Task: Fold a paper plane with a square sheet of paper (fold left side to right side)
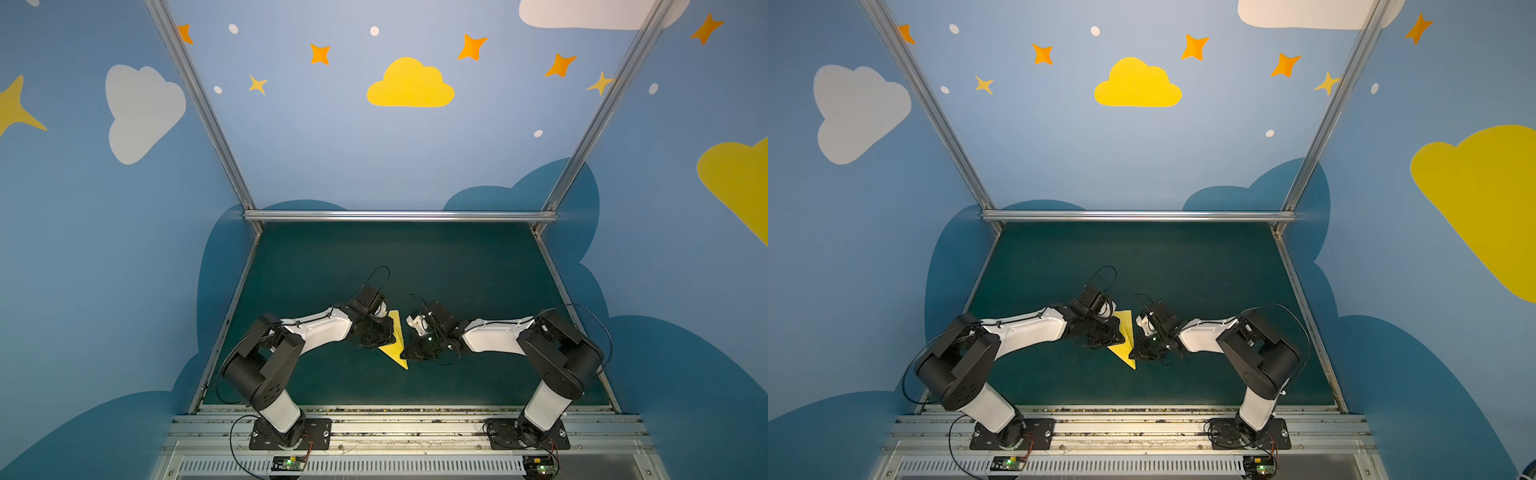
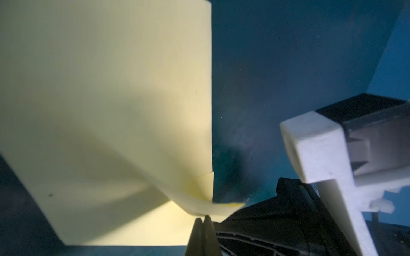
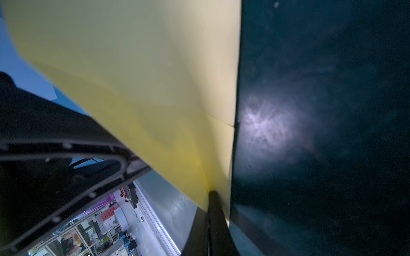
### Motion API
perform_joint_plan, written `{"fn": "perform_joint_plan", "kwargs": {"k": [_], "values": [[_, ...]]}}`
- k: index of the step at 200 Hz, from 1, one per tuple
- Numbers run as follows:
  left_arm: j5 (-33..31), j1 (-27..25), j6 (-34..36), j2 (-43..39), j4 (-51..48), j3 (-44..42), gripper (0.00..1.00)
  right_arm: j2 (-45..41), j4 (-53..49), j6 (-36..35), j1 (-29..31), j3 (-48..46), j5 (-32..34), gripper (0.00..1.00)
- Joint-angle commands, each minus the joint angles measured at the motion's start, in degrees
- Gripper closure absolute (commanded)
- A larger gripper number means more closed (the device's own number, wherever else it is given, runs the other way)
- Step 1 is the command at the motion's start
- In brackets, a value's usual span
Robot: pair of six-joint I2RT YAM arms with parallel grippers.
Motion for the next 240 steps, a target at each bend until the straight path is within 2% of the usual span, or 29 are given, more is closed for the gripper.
{"fn": "perform_joint_plan", "kwargs": {"k": [1, 114, 180, 240], "values": [[-0.1, -0.1, 1.0, 0.9, 0.5, 0.9, 0.96, 4.1, -6.1, -0.2, 1.1, -3.1, 4.8, 1.00], [-1.0, 0.0, 1.1, 3.9, 1.9, 2.3, 0.96, 4.3, -6.4, -1.0, 1.0, -3.2, 5.2, 1.00], [-5.4, 0.9, 0.7, 5.3, 1.7, 2.6, 0.96, 4.4, -6.4, -1.3, 1.0, -3.1, 5.2, 1.00], [-6.0, 2.3, 0.5, 6.7, 2.4, 3.5, 0.96, 4.1, -7.3, -1.7, 1.1, -2.9, 5.4, 1.00]]}}
